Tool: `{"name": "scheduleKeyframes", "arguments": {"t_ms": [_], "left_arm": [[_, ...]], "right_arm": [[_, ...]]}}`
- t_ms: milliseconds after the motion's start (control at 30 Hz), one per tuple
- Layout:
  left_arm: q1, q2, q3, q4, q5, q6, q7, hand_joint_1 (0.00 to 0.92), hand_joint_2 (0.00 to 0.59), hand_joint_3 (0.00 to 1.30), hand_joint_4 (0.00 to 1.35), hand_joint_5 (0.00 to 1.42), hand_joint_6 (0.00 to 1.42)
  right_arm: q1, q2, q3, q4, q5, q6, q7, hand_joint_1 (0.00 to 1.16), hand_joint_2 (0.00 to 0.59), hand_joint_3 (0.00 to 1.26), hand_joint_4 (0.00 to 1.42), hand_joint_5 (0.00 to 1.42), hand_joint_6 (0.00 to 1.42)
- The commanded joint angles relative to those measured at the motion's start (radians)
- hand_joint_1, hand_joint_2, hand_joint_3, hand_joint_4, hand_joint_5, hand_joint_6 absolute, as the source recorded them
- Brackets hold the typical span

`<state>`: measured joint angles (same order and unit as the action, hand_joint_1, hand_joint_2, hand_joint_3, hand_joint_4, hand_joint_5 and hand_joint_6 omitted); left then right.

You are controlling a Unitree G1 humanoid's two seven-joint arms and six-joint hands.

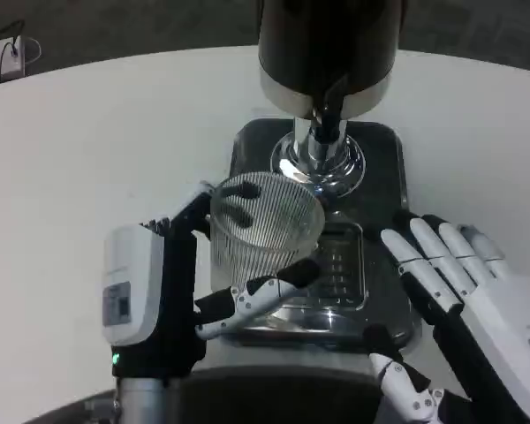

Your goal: Grasp the cup under the faucet to collect the drink, then remove the cup.

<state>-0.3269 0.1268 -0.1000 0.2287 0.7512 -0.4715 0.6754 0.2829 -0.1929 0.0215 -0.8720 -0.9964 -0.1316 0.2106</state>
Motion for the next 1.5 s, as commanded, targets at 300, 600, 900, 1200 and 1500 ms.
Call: {"name": "scheduleKeyframes", "arguments": {"t_ms": [300, 600, 900, 1200, 1500], "left_arm": [[-0.115, 0.021, -0.057, 0.174, 0.019, 0.012, 0.099, 0.716, 0.100, 0.97, 1.05, 1.29, 1.42], [-0.195, 0.054, -0.089, 0.335, 0.013, -0.003, 0.161, 0.708, 0.097, 0.97, 1.05, 1.29, 1.42], [-0.326, 0.061, -0.125, 0.507, -0.002, -0.020, 0.230, 0.711, 0.094, 0.97, 1.05, 1.29, 1.42], [-0.423, 0.037, -0.178, 0.653, -0.004, -0.015, 0.269, 0.714, 0.092, 0.97, 1.05, 1.29, 1.42], [-0.518, 0.032, -0.206, 0.809, -0.021, -0.035, 0.281, 0.721, 0.093, 0.97, 1.05, 1.29, 1.42]], "right_arm": [[0.005, 0.002, -0.004, -0.019, 0.006, 0.005, 0.003, 0.11, 0.528, 0.09, 0.00, 0.00, 0.00], [0.006, 0.000, -0.007, -0.019, 0.014, 0.007, 0.005, 0.11, 0.528, 0.09, 0.00, 0.00, 0.00], [0.012, 0.005, -0.003, -0.022, 0.011, 0.010, 0.005, 0.11, 0.528, 0.09, 0.00, 0.00, 0.00], [0.006, 0.012, 0.000, -0.018, 0.010, 0.015, 0.006, 0.11, 0.528, 0.09, 0.00, 0.00, 0.00], [0.013, 0.008, -0.014, -0.024, 0.019, 0.023, 0.010, 0.11, 0.528, 0.09, 0.00, 0.00, 0.00]]}}
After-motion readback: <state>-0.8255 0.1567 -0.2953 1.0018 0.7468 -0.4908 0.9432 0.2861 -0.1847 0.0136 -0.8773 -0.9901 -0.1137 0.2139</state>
